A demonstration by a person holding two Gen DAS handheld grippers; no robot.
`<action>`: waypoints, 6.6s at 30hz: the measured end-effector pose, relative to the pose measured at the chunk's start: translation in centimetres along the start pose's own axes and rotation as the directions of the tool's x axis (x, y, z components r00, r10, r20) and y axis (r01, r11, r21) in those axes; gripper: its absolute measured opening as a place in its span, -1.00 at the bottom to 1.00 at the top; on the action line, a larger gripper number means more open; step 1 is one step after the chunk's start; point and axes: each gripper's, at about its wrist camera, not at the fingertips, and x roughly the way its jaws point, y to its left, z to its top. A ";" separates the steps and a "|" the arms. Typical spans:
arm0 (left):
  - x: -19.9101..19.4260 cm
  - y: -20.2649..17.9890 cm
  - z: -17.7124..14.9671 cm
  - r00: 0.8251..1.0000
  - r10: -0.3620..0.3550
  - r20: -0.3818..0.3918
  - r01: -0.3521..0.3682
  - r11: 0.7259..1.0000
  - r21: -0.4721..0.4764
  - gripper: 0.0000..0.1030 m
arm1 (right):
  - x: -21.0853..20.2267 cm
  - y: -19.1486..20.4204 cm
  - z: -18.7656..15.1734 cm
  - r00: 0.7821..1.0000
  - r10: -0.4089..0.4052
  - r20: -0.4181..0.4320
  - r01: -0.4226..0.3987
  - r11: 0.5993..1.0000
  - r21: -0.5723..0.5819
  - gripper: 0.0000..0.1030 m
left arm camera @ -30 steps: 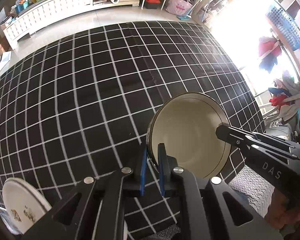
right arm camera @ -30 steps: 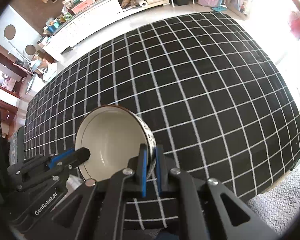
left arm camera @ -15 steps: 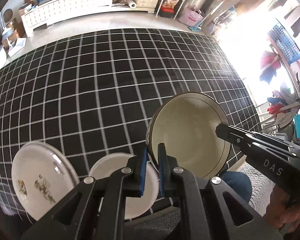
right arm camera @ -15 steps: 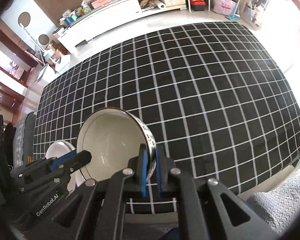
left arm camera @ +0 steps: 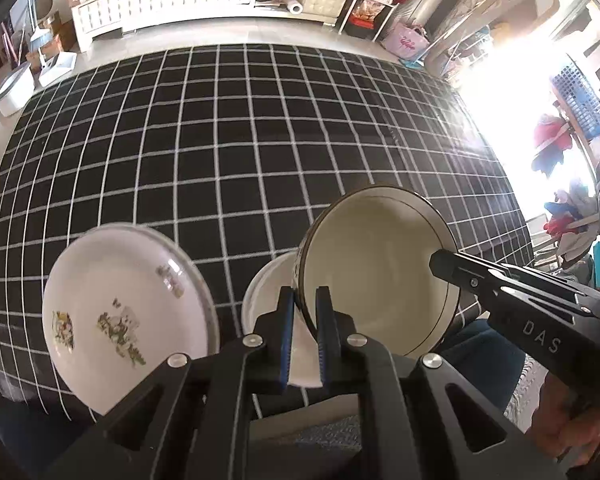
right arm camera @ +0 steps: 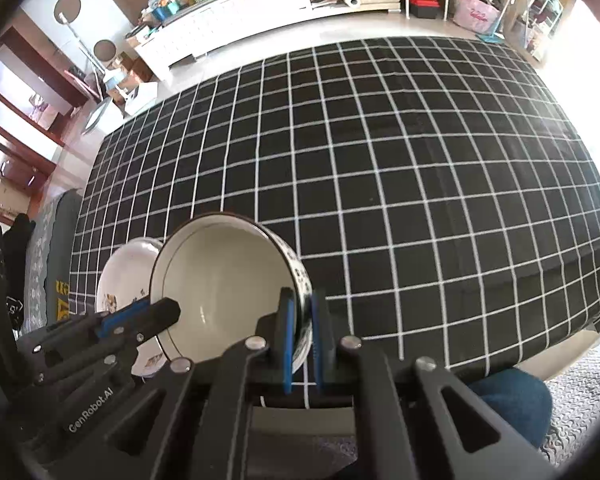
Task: Organize plates and bowls
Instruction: 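Carry the blue-patterned bowl with both tools over the nested bowls, then lower the blue-patterned bowl into the nested bowls and open both tools, then close both tools on the rim of the three stacked bowls, then lift the bowl stack with both tools and carry it over the plates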
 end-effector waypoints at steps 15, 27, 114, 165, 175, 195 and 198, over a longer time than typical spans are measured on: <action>1.9 1.9 -3.0 0.999 0.021 -0.042 -0.022 1.000 -0.017 -0.83 | 2.7 1.1 -1.9 0.998 -0.009 -0.058 0.009 1.000 -0.009 -0.78; 2.8 1.6 -3.3 0.998 0.035 -0.050 -0.036 0.999 -0.006 -0.82 | 4.1 1.0 -2.2 0.996 -0.011 -0.087 0.011 1.000 -0.004 -0.79; 3.8 2.7 -3.4 0.986 -0.144 -0.079 0.161 0.944 0.288 0.16 | 3.6 -0.8 -5.4 0.995 0.006 0.102 -0.022 0.988 0.154 0.93; 12.0 2.3 -0.6 0.922 -0.202 -0.329 0.293 0.922 0.254 0.13 | 8.8 -4.8 -6.8 0.945 0.317 -0.080 -0.265 0.887 0.378 0.70; 11.6 2.4 -1.3 0.928 -0.196 -0.316 0.270 0.940 0.210 0.15 | 8.3 -4.6 -7.9 0.939 0.338 -0.064 -0.268 0.835 0.480 0.47; 9.3 2.0 -2.9 0.953 -0.189 -0.237 0.238 0.951 0.199 0.16 | 6.8 -4.8 -9.4 0.940 0.341 -0.024 -0.283 0.814 0.506 0.36; 8.2 1.9 -2.8 0.957 -0.190 -0.218 0.235 0.951 0.200 0.16 | 6.0 -4.1 -9.0 0.941 0.338 -0.015 -0.287 0.822 0.491 0.36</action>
